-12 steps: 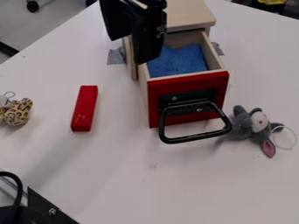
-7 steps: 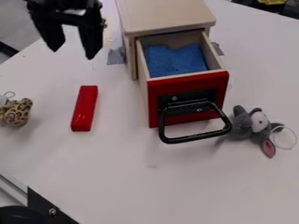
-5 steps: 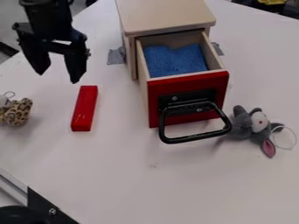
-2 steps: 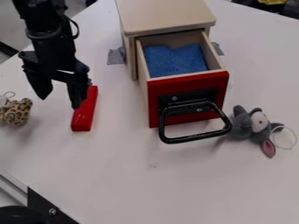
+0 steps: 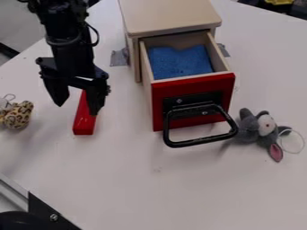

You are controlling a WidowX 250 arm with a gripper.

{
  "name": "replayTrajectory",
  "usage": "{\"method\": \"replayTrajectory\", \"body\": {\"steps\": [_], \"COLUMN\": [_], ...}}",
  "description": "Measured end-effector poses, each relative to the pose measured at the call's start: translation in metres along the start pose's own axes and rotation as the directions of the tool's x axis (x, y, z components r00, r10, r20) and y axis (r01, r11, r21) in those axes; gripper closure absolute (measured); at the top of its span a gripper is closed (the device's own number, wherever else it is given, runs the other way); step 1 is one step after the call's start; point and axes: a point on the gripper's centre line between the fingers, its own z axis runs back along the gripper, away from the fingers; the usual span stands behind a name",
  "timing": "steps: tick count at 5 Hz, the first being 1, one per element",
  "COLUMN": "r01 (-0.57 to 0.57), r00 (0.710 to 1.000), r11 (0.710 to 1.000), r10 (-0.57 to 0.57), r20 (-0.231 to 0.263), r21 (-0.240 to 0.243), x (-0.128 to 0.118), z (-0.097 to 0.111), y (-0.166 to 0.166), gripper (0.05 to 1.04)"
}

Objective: Move the red object to the drawer

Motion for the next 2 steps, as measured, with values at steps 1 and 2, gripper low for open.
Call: {"method": "replayTrajectory", "body": {"steps": [1, 2], "r01": [0.010, 0.001], "r00": [1.000, 1.000], "r11": [1.000, 1.000], "r10": [-0.010, -0.001], "r20": [0.011, 0.017], "r21": [-0.005, -0.002], "x": [0.014, 0.025], "z": [0.002, 0.001], "y": [-0.009, -0.008], "gripper": [0.085, 0.085]}}
